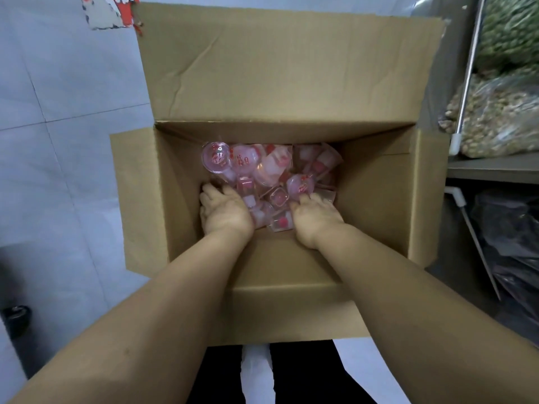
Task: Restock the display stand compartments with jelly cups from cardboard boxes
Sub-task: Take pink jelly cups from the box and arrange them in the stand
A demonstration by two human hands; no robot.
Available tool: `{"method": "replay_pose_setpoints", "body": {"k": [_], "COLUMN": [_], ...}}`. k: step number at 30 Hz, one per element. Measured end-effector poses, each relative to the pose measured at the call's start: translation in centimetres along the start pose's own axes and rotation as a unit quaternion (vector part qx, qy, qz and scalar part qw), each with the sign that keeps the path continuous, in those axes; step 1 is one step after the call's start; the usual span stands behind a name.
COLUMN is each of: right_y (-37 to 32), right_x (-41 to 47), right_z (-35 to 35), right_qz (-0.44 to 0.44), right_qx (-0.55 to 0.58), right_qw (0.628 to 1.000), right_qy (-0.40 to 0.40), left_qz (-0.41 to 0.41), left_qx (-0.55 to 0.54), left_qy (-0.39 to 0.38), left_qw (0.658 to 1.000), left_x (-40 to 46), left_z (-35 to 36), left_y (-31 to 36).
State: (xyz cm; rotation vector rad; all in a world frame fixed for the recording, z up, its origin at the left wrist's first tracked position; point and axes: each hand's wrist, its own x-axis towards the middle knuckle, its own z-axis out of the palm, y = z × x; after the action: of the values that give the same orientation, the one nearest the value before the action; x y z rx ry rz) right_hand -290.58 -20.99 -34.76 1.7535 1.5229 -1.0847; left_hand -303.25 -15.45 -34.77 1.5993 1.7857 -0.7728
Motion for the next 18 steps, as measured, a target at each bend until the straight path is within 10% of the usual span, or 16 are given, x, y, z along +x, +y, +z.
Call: {"method": "replay_pose_setpoints", "body": {"k": [12, 18], "right_y": [1.8, 1.0], "right_x": [-0.3, 0.3], "right_z": [0.9, 1.7], "right_qz": [0.002, -0.051], "right_qx": [0.185, -0.053], "right_qw": [0.983, 0.997], "right_qy": [-0.009, -0.008], "left_qz": [0.053, 0.068], "left_qx": [-0.039, 0.019], "left_qy": [0.045, 0.069], "left_qw": [0.997, 0.995], "left_x": [0.8, 1.7], "left_z": [0.0, -0.1], "left_y": [-0.8, -1.0]}}
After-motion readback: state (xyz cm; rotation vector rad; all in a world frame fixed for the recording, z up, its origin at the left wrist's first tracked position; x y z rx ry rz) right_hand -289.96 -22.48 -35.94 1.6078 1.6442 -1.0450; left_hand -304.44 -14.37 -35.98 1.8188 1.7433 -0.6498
